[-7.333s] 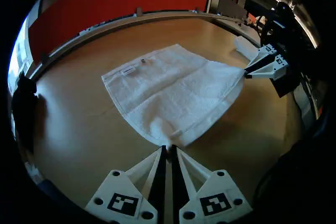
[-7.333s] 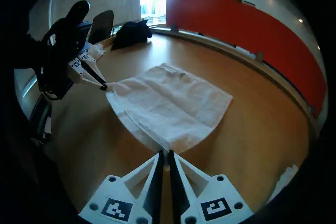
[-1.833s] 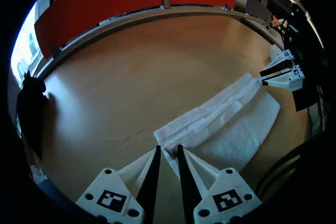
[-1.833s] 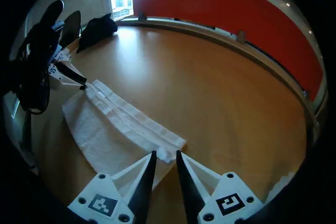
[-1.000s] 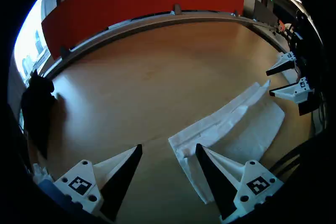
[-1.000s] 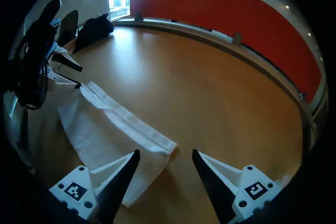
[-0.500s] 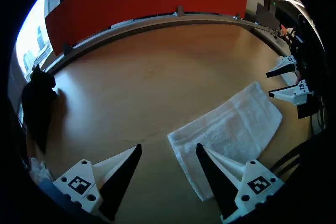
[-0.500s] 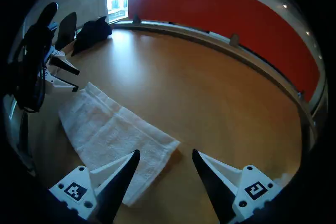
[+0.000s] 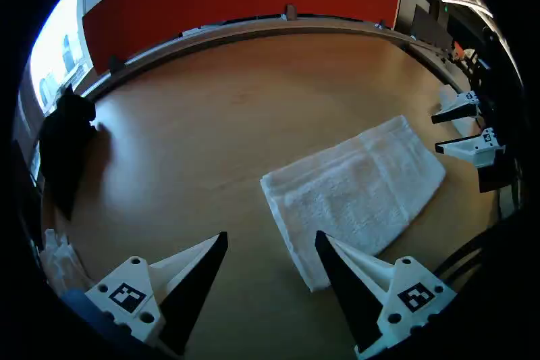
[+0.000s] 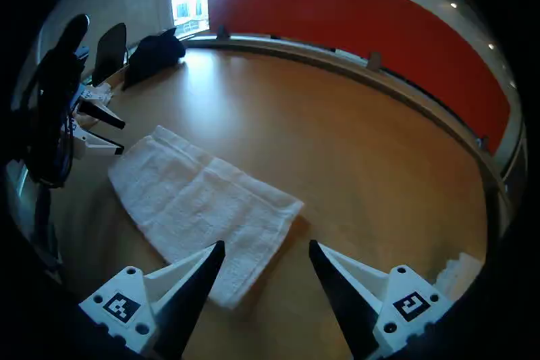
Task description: Fold towel
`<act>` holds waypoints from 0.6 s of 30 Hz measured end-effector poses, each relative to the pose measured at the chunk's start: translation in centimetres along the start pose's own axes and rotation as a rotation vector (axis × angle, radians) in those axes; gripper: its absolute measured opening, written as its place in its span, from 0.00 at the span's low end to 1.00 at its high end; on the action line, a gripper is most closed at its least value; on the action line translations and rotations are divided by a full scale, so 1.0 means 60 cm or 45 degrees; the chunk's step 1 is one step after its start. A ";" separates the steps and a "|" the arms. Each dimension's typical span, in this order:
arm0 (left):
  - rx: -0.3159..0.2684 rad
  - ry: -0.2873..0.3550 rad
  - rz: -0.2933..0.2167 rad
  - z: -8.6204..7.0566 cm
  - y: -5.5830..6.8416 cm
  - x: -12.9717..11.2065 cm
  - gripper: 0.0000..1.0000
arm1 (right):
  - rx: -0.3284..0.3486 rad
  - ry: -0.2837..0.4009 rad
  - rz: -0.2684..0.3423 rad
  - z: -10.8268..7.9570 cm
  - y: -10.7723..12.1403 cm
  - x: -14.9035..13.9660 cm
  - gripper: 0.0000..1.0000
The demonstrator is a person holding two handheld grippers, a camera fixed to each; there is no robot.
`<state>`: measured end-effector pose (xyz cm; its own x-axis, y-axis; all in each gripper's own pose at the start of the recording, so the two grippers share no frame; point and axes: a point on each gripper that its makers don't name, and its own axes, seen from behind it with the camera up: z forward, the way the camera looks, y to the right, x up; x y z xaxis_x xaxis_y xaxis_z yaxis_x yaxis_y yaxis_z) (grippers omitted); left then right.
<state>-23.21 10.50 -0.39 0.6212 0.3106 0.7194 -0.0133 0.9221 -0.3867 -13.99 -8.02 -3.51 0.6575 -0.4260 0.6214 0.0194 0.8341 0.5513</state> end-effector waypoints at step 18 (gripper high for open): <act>0.058 0.013 -0.128 -0.053 0.009 -0.072 0.96 | -0.001 0.014 0.001 -0.043 -0.032 -0.032 0.97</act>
<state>-23.43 8.94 -5.53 0.6289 0.2141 0.7474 0.0136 0.9581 -0.2860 -13.37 -7.90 -7.18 0.6660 -0.4211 0.6157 0.0195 0.8349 0.5500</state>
